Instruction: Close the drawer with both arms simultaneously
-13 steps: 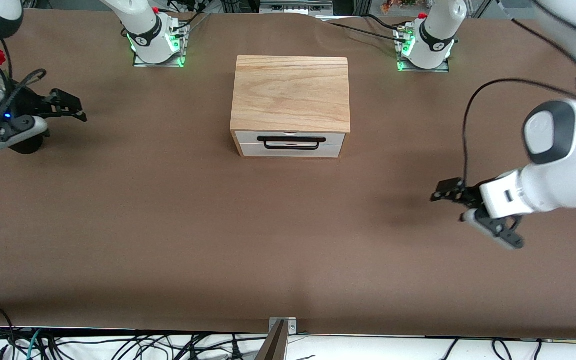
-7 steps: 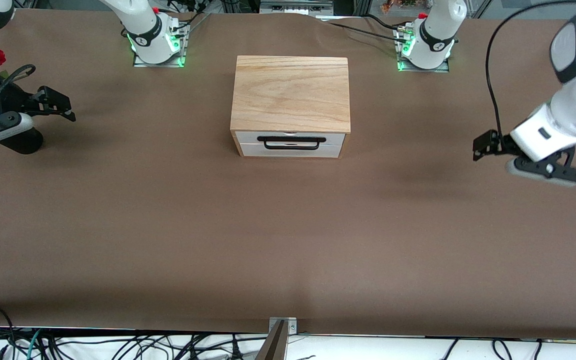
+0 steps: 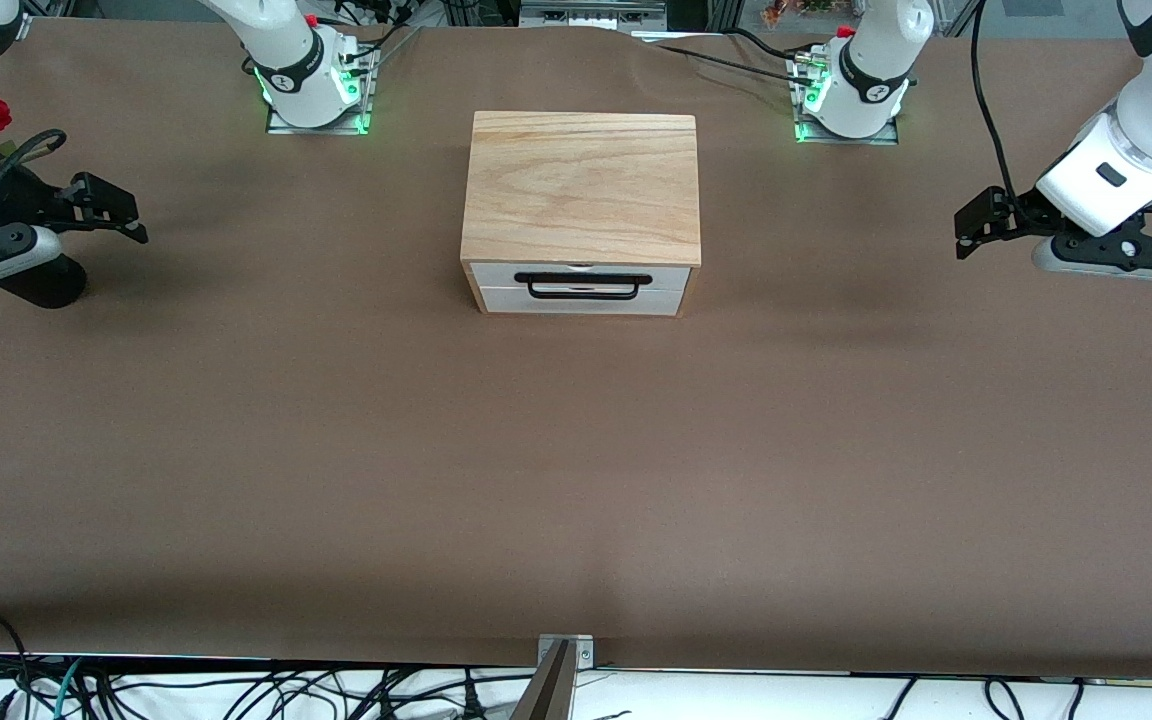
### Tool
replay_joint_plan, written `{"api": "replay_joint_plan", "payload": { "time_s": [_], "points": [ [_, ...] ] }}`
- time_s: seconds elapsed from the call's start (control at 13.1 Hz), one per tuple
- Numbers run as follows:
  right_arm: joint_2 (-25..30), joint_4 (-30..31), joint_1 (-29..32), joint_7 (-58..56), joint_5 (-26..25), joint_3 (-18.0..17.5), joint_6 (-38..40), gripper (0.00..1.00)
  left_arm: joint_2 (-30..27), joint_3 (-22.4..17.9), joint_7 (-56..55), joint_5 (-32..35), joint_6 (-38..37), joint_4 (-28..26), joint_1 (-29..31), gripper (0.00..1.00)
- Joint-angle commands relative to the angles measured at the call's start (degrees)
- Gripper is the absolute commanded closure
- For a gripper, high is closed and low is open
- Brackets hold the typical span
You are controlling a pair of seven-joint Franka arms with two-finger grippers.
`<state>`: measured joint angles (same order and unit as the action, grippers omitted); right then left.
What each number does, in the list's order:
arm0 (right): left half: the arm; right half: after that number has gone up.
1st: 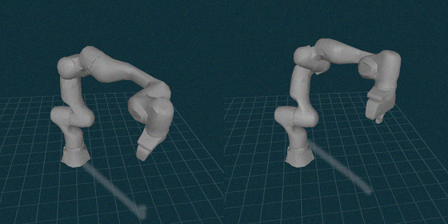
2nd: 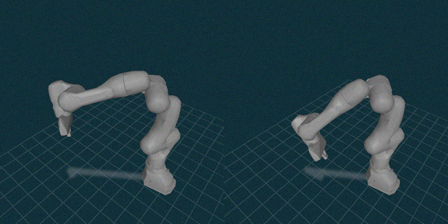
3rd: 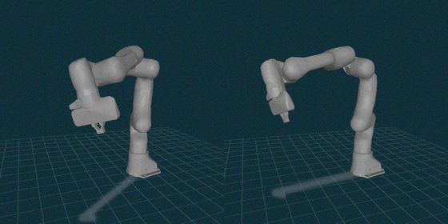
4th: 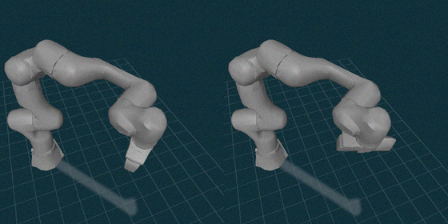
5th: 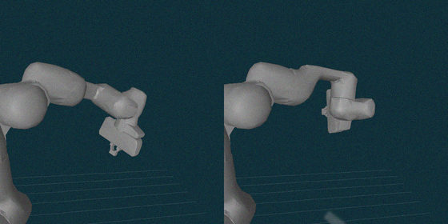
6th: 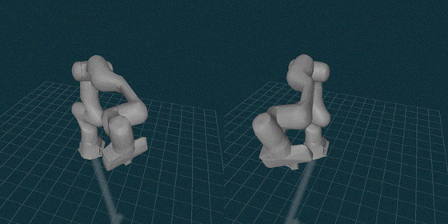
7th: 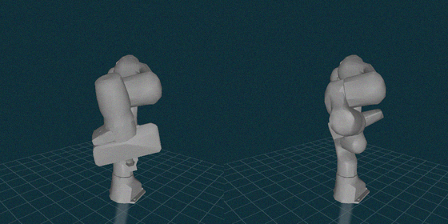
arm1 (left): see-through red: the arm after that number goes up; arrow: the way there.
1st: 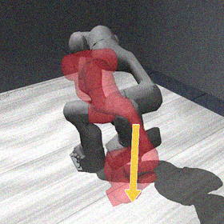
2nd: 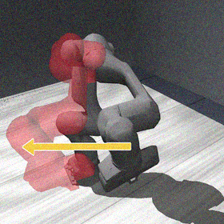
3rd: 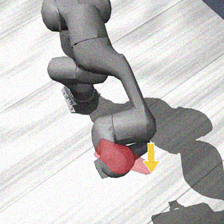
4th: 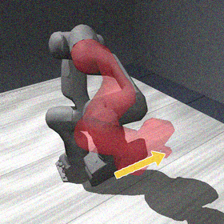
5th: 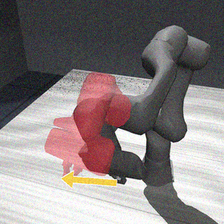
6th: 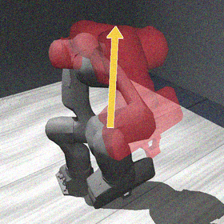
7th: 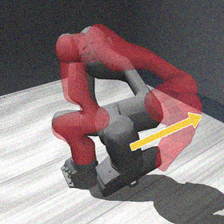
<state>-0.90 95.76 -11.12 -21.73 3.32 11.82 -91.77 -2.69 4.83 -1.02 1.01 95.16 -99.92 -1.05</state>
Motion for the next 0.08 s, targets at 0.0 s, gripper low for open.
{"api": "replay_joint_plan", "payload": {
  "time_s": [0.0],
  "points": [
    [0.11, -1.11, -0.31, 0.81, -1.13, 0.13, 1.24, 0.00, 2.86, 0.97, -0.74, 0.58, -3.66, 4.63, 0.96, 0.00]
  ]
}}
